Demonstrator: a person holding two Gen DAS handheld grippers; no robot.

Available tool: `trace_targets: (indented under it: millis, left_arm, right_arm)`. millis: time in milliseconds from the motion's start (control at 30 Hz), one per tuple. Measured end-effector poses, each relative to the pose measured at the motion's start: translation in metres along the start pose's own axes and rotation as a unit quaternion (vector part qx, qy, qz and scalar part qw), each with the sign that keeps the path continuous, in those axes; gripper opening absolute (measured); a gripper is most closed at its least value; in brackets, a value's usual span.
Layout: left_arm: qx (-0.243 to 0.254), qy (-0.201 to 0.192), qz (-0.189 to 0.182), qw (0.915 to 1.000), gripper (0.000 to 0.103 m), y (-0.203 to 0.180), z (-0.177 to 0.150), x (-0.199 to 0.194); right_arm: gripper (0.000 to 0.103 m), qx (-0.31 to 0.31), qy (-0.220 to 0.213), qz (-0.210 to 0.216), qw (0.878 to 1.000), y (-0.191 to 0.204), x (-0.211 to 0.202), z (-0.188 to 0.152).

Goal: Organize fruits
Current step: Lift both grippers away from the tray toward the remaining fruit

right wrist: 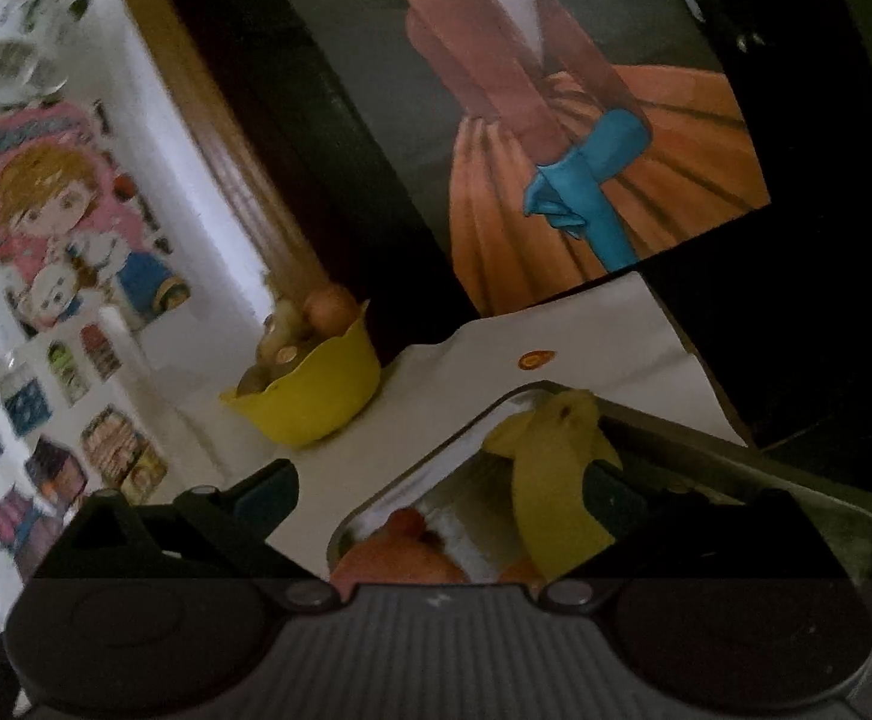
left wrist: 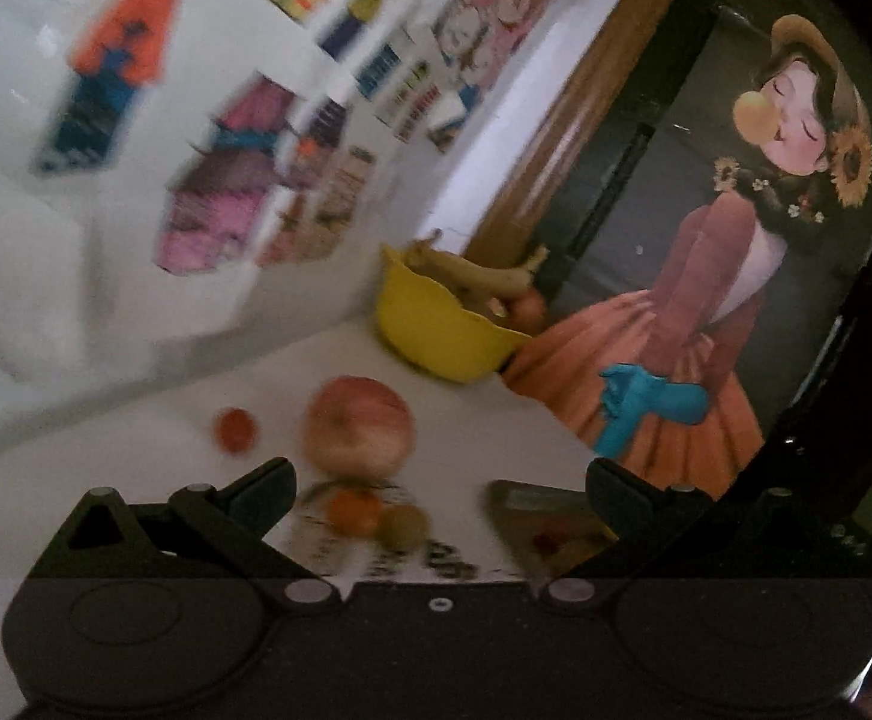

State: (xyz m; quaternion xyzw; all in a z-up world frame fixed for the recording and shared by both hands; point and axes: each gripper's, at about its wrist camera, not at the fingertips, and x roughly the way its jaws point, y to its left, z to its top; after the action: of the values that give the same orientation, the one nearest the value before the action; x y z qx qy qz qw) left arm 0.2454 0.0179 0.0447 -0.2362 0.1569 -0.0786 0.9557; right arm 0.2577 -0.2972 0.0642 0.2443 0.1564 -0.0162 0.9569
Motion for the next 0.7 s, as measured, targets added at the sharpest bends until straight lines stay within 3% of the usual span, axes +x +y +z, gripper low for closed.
trace_targets:
  millis: [133,267,700]
  left_arm:
    - [0.020,0.000,0.029,0.9994,0.102,0.012,0.006,-0.027]
    - [0.072,0.006,0.070,0.9950,0.102,0.019,0.008,-0.052]
    - [0.129,0.048,0.098,0.9856,0.102,0.049,-0.006,-0.115]
  right_arm:
    - [0.103,-0.037,-0.014,0.005,0.999,0.024,-0.029,-0.007]
    - [0.103,-0.094,0.002,0.014,0.995,0.054,-0.051,-0.026]
    - [0.103,-0.238,0.064,0.052,0.968,0.131,-0.090,-0.105]
